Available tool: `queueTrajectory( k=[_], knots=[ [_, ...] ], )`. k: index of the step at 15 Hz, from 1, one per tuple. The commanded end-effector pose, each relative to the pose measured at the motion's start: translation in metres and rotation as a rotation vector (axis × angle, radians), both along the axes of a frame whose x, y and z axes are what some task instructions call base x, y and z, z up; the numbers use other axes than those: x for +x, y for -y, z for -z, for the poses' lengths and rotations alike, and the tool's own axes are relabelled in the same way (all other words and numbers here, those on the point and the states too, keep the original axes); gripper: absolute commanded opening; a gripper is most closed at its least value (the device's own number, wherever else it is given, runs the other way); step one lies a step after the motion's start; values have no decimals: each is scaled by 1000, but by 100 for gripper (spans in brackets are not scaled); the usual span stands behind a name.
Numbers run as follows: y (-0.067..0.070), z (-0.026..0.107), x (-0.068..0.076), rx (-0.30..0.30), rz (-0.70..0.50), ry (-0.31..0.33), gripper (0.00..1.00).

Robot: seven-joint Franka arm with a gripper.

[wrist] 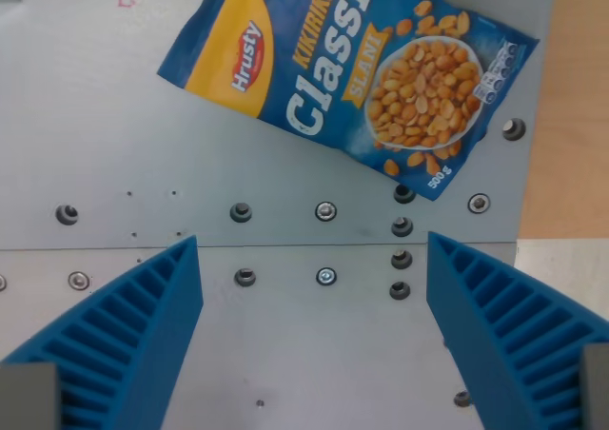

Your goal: Move in gripper positive y

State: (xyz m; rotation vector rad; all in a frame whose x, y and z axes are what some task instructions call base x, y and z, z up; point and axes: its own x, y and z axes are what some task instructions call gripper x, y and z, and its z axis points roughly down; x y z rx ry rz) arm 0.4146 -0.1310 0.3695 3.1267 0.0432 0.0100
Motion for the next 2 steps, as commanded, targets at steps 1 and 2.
queueTrajectory(
  k=[1,2],
  knots=[
    [17,-4,6,13,-19,-10,100],
    [22,-4,7,13,-19,-10,100]
  ],
)
